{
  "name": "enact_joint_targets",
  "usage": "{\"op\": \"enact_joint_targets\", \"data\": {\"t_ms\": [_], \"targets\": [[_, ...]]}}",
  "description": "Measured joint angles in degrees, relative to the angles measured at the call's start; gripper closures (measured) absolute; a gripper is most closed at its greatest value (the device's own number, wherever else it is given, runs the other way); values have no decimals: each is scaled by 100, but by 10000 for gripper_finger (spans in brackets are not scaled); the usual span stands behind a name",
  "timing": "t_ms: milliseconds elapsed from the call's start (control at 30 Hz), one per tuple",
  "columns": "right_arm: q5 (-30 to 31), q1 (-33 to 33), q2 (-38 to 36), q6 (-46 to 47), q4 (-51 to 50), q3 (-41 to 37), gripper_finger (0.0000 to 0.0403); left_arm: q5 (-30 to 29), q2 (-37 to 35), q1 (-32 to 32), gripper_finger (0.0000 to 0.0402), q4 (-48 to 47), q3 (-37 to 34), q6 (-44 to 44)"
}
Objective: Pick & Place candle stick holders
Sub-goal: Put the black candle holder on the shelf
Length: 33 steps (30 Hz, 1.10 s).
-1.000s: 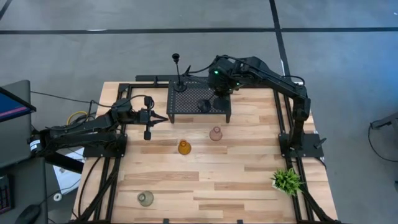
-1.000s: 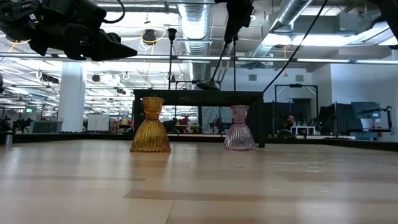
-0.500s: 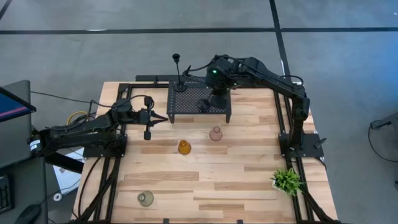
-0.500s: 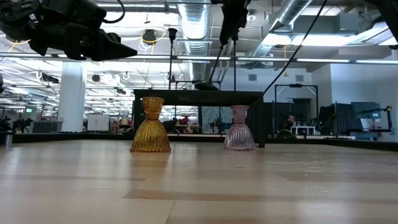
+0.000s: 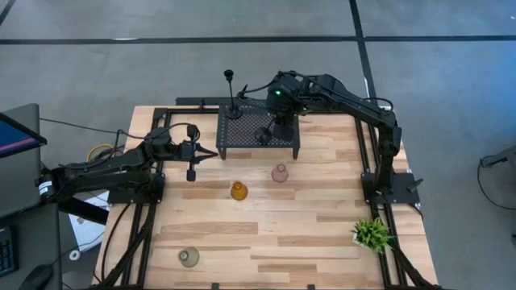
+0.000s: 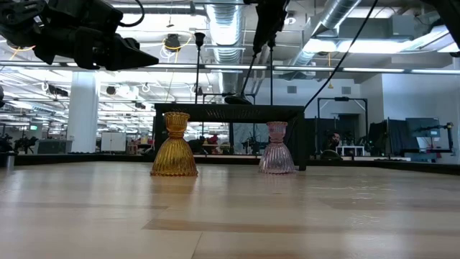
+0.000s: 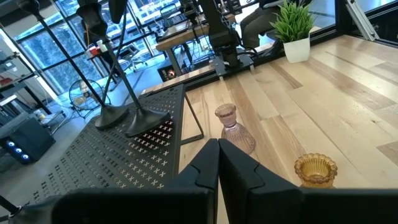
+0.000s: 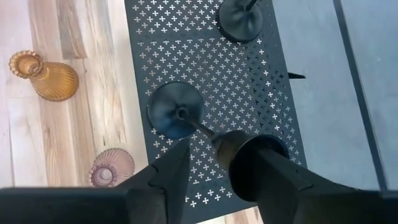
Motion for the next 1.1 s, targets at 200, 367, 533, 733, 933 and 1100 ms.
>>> {"op": "enact_joint_targets", "data": {"t_ms": [200, 367, 533, 733, 933, 1100], "targets": [[0, 5, 0, -24, 5, 2, 234, -1, 1, 0, 392, 1, 0, 1], [0, 69, 0, -92, 156, 13, 230, -1, 1, 0, 392, 2, 0, 1], [3, 193, -3, -179, 264, 231, 230, 1, 1, 0, 392, 1, 0, 1], [22, 312, -4, -177, 201, 732, 230, -1, 1, 0, 392, 2, 0, 1], [40, 498, -323, -192, -54, 726, 233, -1, 0, 0, 392, 2, 0, 1], [61, 595, -695, 569, -748, 726, 272, -1, 1, 0, 392, 0, 0, 1]]}}
